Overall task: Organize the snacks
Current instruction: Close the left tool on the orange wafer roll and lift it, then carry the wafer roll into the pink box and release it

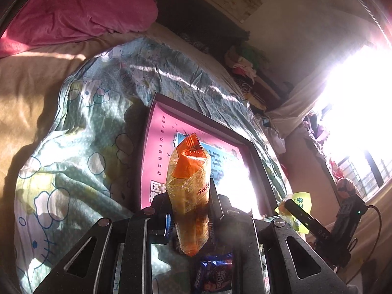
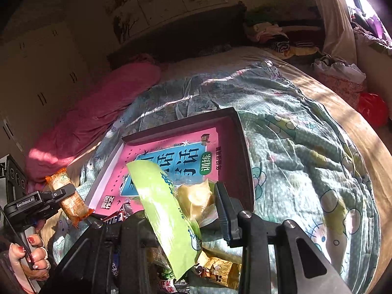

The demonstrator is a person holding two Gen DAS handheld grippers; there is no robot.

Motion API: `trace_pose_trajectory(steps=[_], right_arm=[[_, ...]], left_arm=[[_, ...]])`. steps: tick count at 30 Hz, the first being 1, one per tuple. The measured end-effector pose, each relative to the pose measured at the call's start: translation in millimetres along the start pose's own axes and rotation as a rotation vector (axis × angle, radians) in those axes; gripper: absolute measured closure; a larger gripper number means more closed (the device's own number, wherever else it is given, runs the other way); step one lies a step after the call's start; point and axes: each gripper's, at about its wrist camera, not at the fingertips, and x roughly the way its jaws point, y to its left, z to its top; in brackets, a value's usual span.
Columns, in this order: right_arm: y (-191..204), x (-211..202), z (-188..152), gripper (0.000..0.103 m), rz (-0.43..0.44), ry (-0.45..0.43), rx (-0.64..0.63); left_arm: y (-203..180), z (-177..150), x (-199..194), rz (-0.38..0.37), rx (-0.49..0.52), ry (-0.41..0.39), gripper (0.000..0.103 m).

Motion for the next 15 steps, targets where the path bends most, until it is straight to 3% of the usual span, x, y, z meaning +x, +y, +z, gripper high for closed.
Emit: trace_pose_trajectory(steps=[15], right_arm=[[-1, 42, 1, 0.068, -0.140, 0.050, -0.032]], left_arm=[[-2, 13, 41, -0.010, 0.018, 0.035, 0.080]])
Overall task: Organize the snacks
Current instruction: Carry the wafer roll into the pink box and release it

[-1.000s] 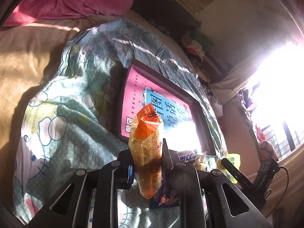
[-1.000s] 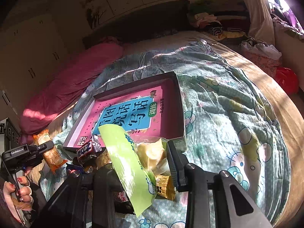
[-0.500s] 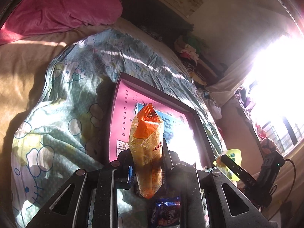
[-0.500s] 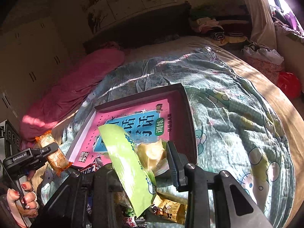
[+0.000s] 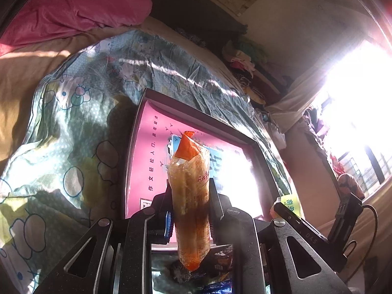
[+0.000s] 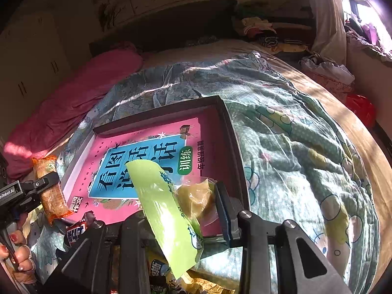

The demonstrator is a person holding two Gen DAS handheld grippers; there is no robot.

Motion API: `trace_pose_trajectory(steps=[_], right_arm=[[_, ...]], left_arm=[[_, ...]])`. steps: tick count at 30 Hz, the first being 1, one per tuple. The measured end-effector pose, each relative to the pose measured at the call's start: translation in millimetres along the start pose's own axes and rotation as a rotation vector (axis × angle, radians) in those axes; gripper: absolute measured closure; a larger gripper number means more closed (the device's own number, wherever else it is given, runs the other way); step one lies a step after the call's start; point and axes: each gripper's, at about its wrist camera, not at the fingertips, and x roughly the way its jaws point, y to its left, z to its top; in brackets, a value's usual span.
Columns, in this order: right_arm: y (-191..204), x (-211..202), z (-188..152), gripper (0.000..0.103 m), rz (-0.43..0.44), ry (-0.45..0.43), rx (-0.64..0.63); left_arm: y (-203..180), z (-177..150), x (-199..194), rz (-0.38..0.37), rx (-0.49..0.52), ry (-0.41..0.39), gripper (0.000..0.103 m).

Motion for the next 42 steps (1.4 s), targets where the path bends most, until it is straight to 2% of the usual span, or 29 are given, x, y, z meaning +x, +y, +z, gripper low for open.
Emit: trace_pose_trajectory(steps=[6, 12, 23, 30, 36, 42], right_arm=[[6, 5, 0, 0.067, -0.043, 0.004, -0.033], [-1, 12, 2, 0.066, -0.070, 0.024, 0.006], [-2, 9, -1, 0.065, -0.044, 0.037, 0.009], [2, 9, -5, 0.055, -0.039, 0.054, 0.003], [4, 2, -5, 0.051, -0.045, 0.057, 0.007], [-5, -15, -4, 0.049, -0.050, 0.027, 0.027]], left_arm=[[2, 5, 13, 0.011, 0.002, 0.017, 0.080], [5, 6, 26, 0.029, 0.000, 0.033, 0.080], [4, 7, 33, 0.044, 0.016, 0.049, 0.080], [4, 8, 32, 0.052, 0.026, 0.055, 0.079], [4, 8, 32, 0.067, 0.039, 0.057, 0.076], [1, 3, 29, 0.088, 0.058, 0.048, 0.067]])
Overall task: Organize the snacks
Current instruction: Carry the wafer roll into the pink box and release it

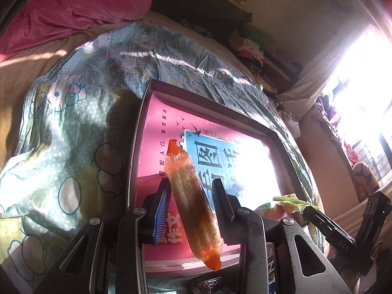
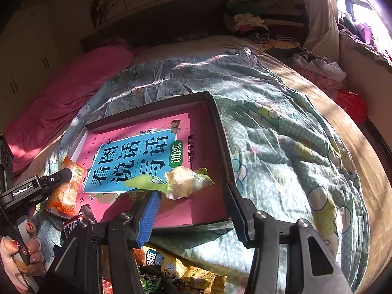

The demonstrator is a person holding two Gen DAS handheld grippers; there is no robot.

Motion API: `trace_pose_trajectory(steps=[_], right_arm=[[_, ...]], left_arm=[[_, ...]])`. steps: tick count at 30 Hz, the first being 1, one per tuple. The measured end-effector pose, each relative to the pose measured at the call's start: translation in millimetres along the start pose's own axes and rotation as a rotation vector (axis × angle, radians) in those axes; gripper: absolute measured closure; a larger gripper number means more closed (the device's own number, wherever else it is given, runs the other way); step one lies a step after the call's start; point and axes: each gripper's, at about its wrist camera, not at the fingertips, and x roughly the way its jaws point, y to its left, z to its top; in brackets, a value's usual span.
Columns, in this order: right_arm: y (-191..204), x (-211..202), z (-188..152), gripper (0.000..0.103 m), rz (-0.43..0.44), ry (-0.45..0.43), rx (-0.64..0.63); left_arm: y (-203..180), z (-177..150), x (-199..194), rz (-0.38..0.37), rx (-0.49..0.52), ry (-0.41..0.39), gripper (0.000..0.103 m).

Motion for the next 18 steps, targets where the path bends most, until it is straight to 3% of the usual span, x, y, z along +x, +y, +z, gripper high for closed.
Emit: trace_pose_trajectory(steps=[4, 8, 18], right_arm=[[-6, -8, 2, 0.046, 0.000, -0.019, 0.007], [-9, -15, 3, 0.046, 0.001, -0.038, 0.016], [-2, -30, 9, 0.040, -0.013, -0.091, 0.006]], left_arm=[[-6, -3, -1, 0.007, 0.027, 0.001, 0.057], [-9, -3, -7, 0.006, 0.044, -0.012, 0.041], [-13, 5, -36, -0.009, 0.060, -0.075, 0.028]])
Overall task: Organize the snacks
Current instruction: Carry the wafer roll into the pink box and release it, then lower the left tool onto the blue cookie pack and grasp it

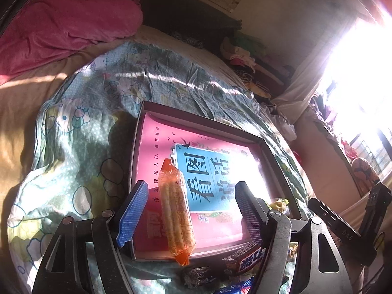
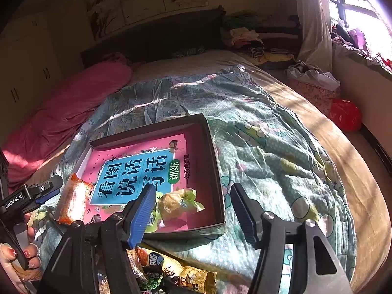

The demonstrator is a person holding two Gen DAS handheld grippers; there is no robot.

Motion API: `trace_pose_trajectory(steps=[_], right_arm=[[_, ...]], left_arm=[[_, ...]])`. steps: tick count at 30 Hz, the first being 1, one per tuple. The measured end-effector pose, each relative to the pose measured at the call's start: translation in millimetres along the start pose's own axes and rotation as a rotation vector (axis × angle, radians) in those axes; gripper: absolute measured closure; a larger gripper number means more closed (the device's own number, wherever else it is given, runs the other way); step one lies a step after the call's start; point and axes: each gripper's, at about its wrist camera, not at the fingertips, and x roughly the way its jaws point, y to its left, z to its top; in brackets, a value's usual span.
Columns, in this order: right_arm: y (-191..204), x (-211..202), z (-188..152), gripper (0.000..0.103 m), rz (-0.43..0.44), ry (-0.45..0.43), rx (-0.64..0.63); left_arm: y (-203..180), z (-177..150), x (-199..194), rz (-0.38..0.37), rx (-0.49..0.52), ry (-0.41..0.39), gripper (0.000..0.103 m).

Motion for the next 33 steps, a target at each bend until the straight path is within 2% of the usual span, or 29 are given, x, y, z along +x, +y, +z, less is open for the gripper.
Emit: trace_pose_trajectory(steps=[8, 17, 26, 33], right_arm=[[4, -10, 4, 0.039, -0.002, -0.031, -0.004], [1, -25, 4, 0.037, 0.009, -0.067, -0.010], [-6, -42, 0, 0.033, 0.030, -0.084, -0.003], [2, -50, -12, 0.033, 0.048, -0.073, -0.058]], left_arm=[[-11, 2, -27, 0.020, 0.056, -0.069, 0.024], [-15, -1, -50, 0.022, 0.033, -0.093, 0.023], [-26, -15, -61, 0.023, 0.053, -0.060, 0.023], [-36, -38, -61, 0.031, 0.078, 0.007, 0.023]])
